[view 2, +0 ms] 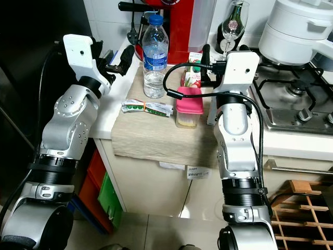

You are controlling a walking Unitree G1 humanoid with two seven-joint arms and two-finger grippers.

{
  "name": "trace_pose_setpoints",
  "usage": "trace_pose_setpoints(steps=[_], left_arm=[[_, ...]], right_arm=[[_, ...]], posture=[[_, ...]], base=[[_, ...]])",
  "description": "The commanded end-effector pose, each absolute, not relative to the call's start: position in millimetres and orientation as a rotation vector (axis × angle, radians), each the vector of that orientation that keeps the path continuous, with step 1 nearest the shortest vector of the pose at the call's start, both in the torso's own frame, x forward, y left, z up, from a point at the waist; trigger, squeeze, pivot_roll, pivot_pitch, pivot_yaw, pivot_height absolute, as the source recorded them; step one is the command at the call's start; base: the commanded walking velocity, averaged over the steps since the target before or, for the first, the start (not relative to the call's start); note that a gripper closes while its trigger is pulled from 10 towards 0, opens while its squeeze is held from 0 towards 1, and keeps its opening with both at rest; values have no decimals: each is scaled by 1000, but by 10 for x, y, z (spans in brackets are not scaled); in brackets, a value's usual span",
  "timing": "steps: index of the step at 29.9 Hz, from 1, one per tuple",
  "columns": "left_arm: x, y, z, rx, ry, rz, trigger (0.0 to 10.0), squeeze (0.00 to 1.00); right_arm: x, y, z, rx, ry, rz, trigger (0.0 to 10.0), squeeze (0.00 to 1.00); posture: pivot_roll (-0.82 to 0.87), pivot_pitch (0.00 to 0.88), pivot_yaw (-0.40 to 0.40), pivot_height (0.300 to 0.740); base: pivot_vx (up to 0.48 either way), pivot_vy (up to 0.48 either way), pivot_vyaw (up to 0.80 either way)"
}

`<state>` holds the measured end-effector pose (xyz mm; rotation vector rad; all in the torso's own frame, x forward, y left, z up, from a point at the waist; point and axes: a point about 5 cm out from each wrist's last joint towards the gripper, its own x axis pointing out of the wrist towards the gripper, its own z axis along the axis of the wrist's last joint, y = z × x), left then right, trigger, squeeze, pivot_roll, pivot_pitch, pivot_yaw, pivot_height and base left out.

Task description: Restocking fridge

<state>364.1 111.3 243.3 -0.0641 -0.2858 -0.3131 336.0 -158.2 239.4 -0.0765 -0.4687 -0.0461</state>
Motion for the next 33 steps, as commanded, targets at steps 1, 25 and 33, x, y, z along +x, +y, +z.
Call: trace_pose_setpoints(steps=[1,25,33], left_arm=[[3669,1065,2507,-44,-289,-383,10000,0],[3884,1186,2897,26,-223,-766,10000,0],[3993,991,2852,-24,-174,-821,10000,0]], right_arm=[[3350,-1567,2449,-83,-494,-50,10000,0],[3277,-1747,2480,-84,-505,-112,10000,0],[3266,-1735,2514,-88,-513,-101,10000,0]], posture=[[-102,0,28,740],[-129,12,68,740],[-147,26,68,740]], base=[[0,0,0],[0,0,0],[0,0,0]])
